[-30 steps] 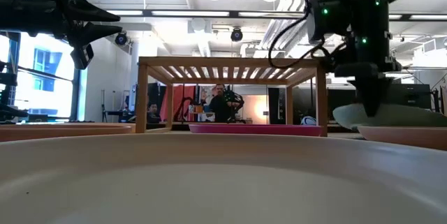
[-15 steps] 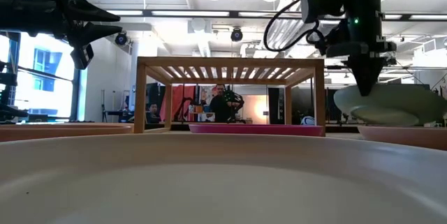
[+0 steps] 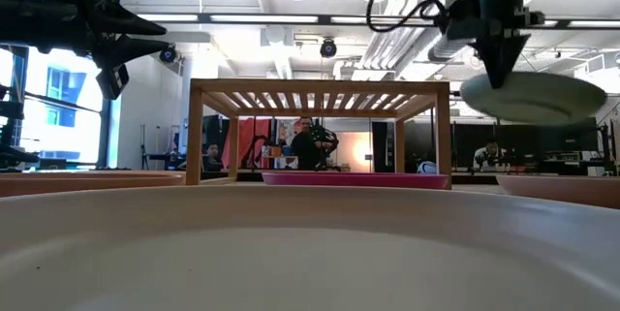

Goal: Place and stack plates onto a shelf
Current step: Put the green plate on the shelf

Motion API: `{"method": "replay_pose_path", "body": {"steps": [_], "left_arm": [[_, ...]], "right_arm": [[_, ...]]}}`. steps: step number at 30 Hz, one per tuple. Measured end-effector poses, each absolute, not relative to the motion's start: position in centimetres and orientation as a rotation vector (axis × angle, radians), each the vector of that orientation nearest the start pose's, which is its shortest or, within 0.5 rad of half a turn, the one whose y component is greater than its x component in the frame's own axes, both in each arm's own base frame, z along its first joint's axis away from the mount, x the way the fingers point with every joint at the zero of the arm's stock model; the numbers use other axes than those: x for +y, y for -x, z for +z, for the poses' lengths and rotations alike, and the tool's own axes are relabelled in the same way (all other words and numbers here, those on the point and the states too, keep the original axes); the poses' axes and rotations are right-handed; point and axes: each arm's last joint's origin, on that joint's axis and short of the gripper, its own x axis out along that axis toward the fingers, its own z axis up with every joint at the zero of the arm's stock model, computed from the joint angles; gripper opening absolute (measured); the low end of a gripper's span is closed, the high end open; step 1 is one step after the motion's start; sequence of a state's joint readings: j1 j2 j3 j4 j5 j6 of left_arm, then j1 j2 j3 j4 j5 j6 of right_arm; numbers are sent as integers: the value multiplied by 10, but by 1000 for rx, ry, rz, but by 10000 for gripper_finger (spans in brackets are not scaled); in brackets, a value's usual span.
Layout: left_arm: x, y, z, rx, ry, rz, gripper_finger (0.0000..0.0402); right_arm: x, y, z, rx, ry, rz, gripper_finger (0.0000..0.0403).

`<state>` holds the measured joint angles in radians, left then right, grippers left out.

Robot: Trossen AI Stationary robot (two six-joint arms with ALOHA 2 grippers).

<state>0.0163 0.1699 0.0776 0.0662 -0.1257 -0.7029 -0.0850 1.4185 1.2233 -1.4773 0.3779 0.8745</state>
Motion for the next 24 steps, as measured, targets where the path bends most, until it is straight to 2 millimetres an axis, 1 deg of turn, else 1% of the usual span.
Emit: {"method": "replay_pose_path", "body": {"steps": [4,12,17,20,24], "left_arm": [[5,-106,183,-25,700,145,74],[5,-106,183,-25,700,145,74],[5,-106,183,-25,700,145,74],[5,-106,183,-26,700,145,74],[5,-106,183,-25,700,145,74]], "right_arm": [[-36,-223,301,1316,-348,-1036,0],[-59,-226,340,1223,-205,-1000,0],[-71,-235,360,1173,-10,-852,0],[-76,-242,369,1115,64,-768,0],[-78,-249,376,1082,182,-653,0]]}}
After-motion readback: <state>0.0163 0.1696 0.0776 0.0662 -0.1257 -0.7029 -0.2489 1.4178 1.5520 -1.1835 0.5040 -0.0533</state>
